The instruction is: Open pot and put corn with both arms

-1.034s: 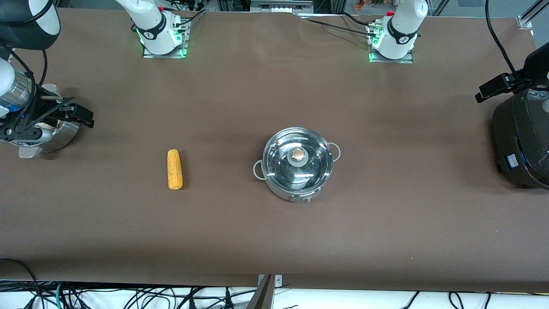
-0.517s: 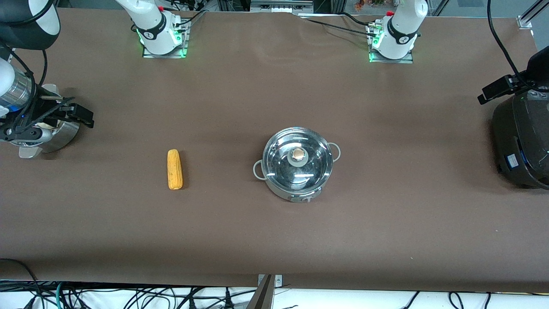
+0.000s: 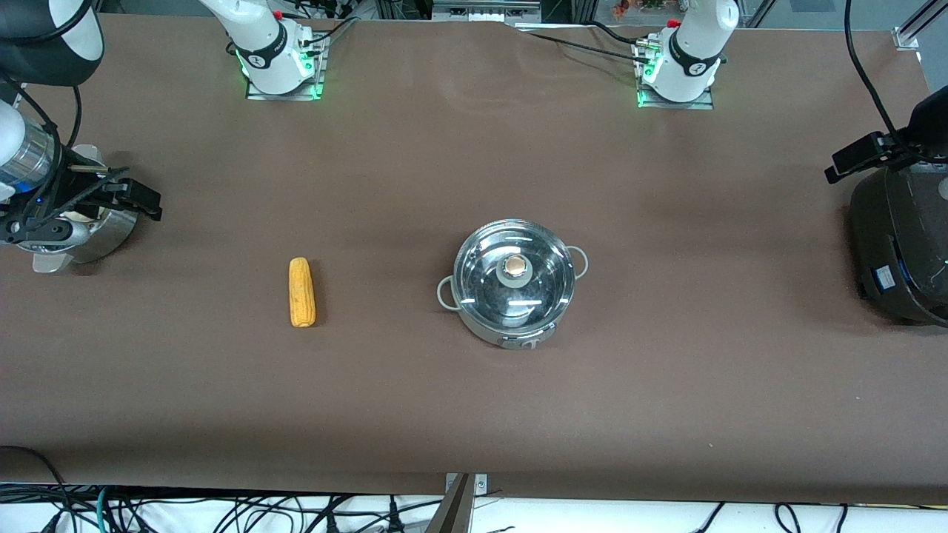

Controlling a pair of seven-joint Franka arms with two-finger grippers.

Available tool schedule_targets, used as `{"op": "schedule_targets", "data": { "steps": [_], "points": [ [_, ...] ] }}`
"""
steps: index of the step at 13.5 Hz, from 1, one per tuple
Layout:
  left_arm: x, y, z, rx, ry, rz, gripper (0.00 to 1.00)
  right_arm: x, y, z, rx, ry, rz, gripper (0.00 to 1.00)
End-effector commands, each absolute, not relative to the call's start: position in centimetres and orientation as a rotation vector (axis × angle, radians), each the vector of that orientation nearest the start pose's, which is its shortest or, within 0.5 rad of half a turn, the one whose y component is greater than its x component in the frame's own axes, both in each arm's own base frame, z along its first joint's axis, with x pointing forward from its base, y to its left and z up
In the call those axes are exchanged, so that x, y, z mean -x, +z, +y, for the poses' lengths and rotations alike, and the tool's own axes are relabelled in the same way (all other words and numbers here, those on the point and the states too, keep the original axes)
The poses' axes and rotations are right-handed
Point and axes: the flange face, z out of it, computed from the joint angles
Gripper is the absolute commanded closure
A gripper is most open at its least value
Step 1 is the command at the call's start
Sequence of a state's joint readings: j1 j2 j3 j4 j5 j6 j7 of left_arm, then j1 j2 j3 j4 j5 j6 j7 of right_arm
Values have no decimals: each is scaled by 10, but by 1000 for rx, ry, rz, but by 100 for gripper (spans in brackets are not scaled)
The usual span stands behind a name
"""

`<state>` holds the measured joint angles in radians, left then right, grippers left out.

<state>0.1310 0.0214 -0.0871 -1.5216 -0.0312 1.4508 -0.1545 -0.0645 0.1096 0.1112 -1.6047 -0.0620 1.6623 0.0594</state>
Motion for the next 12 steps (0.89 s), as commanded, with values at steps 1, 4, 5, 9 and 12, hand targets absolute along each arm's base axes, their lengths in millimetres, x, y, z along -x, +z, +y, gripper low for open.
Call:
{"op": "schedule_targets", "data": {
  "steps": [1, 4, 5, 9, 12],
  "points": [
    [-544, 626, 21, 3171, 160, -214, 0, -593, 560, 12, 3197, 64, 9, 0],
    [-544, 625, 24, 3173, 165, -226, 0, -594, 566, 19, 3198, 43, -10, 0],
    [-544, 627, 24, 3172, 163, -233, 0, -594, 565, 20, 3201, 48, -6, 0],
    [-544, 627, 22, 3167, 175, -245, 0, -596, 565, 23, 3194, 21, -23, 0],
    [-546, 626, 23, 3168, 175, -240, 0, -603, 546, 38, 3189, 72, -65, 0]
  ]
}}
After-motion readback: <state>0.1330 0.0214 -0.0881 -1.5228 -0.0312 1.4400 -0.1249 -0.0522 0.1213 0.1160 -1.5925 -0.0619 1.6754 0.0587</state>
